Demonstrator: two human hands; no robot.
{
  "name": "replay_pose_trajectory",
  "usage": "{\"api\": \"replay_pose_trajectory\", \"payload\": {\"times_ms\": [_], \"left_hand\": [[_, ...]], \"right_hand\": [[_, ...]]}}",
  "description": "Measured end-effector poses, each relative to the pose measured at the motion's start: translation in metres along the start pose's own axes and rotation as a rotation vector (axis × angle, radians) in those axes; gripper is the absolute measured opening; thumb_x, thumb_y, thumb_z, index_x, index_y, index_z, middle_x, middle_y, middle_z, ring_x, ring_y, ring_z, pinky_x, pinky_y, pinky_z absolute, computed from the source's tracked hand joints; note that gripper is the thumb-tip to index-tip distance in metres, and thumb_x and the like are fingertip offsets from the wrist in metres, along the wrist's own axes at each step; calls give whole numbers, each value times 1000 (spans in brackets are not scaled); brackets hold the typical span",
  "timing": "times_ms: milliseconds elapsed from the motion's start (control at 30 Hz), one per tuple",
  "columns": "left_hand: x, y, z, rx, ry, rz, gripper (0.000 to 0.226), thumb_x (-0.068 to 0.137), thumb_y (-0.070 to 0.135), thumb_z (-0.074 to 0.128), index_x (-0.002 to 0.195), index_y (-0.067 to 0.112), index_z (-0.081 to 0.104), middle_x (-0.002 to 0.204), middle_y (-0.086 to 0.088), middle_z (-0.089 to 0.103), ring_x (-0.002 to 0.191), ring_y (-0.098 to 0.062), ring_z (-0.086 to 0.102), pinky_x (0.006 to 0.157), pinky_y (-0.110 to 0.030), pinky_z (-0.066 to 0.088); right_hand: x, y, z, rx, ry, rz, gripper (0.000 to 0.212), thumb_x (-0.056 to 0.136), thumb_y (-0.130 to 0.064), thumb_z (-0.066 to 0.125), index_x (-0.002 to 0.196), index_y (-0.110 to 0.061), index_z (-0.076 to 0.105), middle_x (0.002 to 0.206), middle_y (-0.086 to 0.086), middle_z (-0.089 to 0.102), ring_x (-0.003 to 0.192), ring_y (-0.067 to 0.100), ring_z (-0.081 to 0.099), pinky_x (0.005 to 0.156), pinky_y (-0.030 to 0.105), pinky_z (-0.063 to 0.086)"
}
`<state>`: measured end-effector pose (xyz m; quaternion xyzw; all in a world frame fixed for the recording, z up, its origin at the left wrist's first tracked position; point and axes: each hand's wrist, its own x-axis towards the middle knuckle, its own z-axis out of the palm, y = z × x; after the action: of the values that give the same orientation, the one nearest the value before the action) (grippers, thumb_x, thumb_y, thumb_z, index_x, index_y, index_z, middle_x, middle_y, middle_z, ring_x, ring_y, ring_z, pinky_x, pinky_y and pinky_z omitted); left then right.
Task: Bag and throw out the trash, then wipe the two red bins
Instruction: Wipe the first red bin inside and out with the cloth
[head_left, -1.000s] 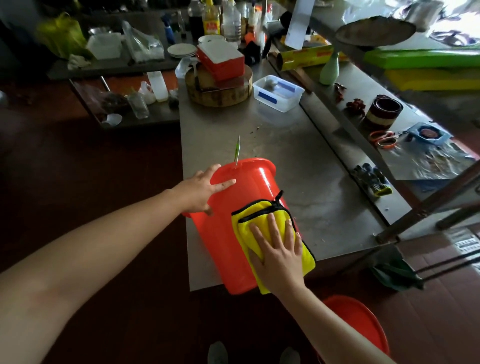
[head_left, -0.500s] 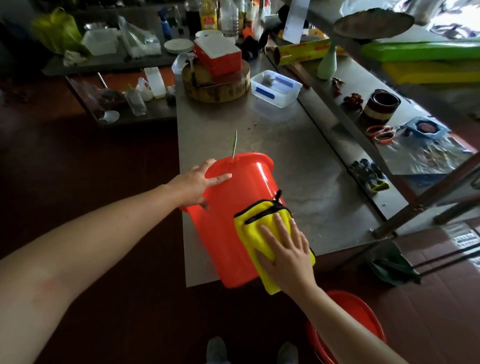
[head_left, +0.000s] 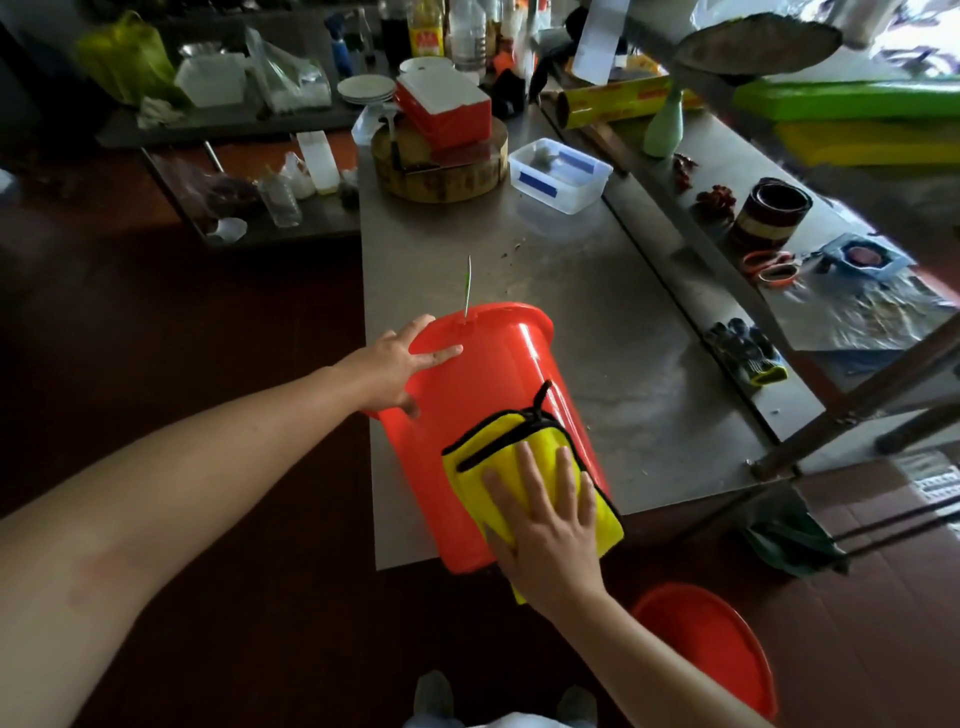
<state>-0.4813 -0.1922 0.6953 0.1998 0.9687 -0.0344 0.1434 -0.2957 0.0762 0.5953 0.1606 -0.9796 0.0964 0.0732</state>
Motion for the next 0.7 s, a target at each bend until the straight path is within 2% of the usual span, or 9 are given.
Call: {"api": "replay_pose_trajectory", "payload": {"times_ms": [100,167,267,333,400,467,567,700], "left_hand": [[-1,-8,-8,-74,-7,35,103,80,42,82,149,65,9,166,4,-11,145,-36,28,116,-43,37],[0,-12,-14,-226,41,72,90,94,33,69,152,60,7,169,0,3,149,-30,27,118,-33,28],[0,-18,-14,-343,143,56,74,103,16,53,160,37,10,166,0,23,150,-21,27,115,-22,21],[-1,-22,-10,-333,188,27,64,104,9,46,160,27,21,160,-2,36,146,-20,37,113,-20,26],[-2,-27,-10,-330,200,12,61,103,5,43,158,27,29,147,-6,54,132,-23,53,106,-23,40],[0,-32,-14,-343,193,14,58,104,6,43,155,30,33,132,-8,64,120,-26,61,97,-25,45],[5,-36,-21,-400,145,39,57,103,6,48,153,31,38,145,-5,56,134,-20,52,110,-29,41],[16,-40,-28,-424,96,69,55,104,10,50,151,35,41,151,1,48,141,-18,43,116,-32,36]], "right_hand": [[7,-4,-2,-49,-7,1,65,95,-74,33,155,-52,23,171,-3,6,154,45,2,115,70,19],[13,-4,-6,-54,-15,16,64,95,-74,34,154,-53,25,171,-3,6,154,45,3,114,70,20],[23,-8,-7,-78,-29,-12,63,96,-73,33,154,-52,25,171,-2,6,154,46,4,113,71,22],[34,-16,-8,-94,-35,-29,63,96,-71,36,154,-51,25,171,-2,5,153,47,3,112,72,22],[49,-26,-9,-101,-46,-29,62,96,-69,38,154,-50,27,171,-1,5,153,48,2,111,73,22],[69,-37,-11,-104,-66,-26,63,96,-68,38,155,-49,26,171,0,1,153,48,-2,112,75,19],[104,-48,-12,-99,-98,-15,63,97,-68,34,156,-49,19,171,0,-7,152,49,-12,114,76,10],[149,-57,-16,-104,-142,-7,65,97,-69,33,156,-50,14,169,-1,-16,151,49,-16,114,75,5]]}}
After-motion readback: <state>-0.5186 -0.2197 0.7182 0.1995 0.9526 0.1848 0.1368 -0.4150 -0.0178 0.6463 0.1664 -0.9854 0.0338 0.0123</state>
